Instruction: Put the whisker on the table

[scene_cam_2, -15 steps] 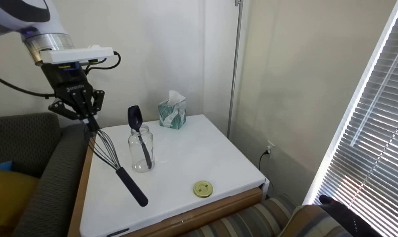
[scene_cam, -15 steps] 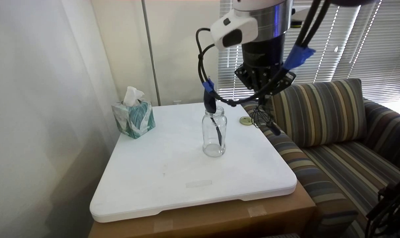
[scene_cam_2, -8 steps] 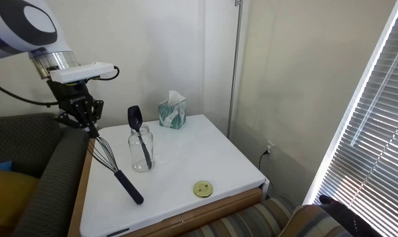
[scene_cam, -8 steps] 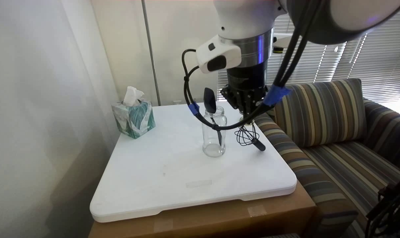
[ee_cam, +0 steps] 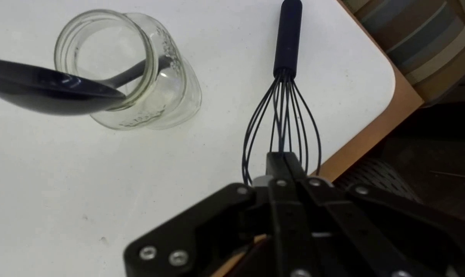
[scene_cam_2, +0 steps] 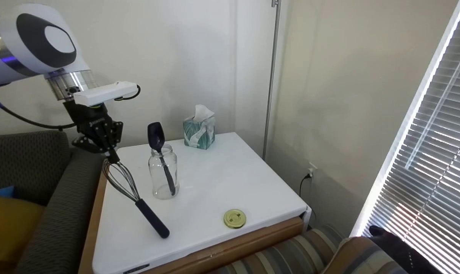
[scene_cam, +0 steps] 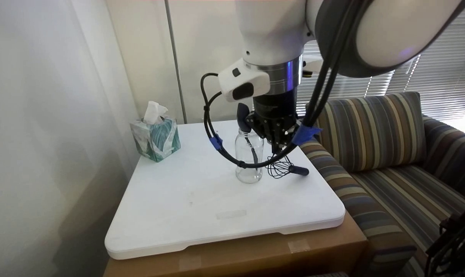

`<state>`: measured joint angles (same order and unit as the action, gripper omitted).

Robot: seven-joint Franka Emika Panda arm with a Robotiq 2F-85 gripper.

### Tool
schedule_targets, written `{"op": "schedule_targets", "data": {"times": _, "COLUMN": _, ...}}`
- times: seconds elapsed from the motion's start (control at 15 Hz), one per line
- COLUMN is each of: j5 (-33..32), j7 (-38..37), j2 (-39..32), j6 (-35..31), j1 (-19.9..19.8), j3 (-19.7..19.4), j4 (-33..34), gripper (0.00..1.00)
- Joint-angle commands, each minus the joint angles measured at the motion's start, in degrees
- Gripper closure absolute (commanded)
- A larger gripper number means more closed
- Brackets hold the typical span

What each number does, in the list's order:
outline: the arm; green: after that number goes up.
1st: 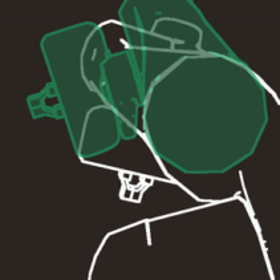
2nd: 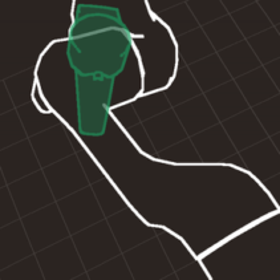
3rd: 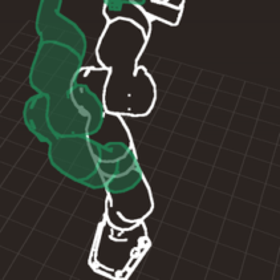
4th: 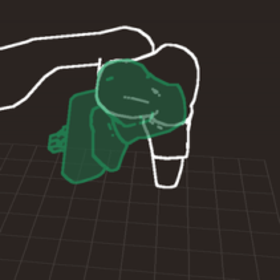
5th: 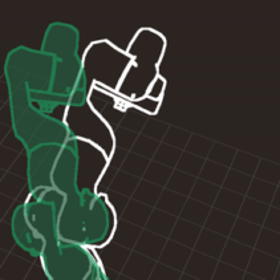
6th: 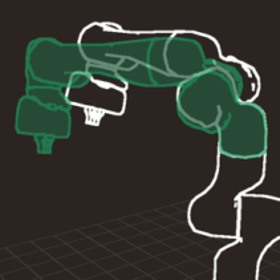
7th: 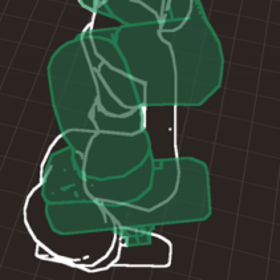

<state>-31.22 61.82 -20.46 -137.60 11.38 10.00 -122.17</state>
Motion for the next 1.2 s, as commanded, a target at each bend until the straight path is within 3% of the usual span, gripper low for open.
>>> {"op": "schedule_targets", "data": {"times": 0.0, "j5": 0.9, "j7": 4.2, "j2": -2.0, "j6": 1.6, "j1": -1.4, "j3": 0.0, "j4": 0.7, "gripper": 1.00}}
{"op": "schedule_targets", "data": {"times": 0.4, "j5": -4.8, "j7": 1.9, "j2": -2.9, "j6": 7.3, "j1": -0.8, "j3": -3.5, "j4": 1.5, "gripper": 1.00}}
{"op": "schedule_targets", "data": {"times": 0.73, "j5": -11.3, "j7": -4.8, "j2": -5.3, "j6": 5.5, "j1": -1.6, "j3": -5.6, "j4": 1.4, "gripper": 1.00}}
{"op": "schedule_targets", "data": {"times": 1.13, "j5": -11.8, "j7": -7.0, "j2": -5.8, "j6": 1.9, "j1": -2.7, "j3": -4.6, "j4": 1.0, "gripper": 1.00}}
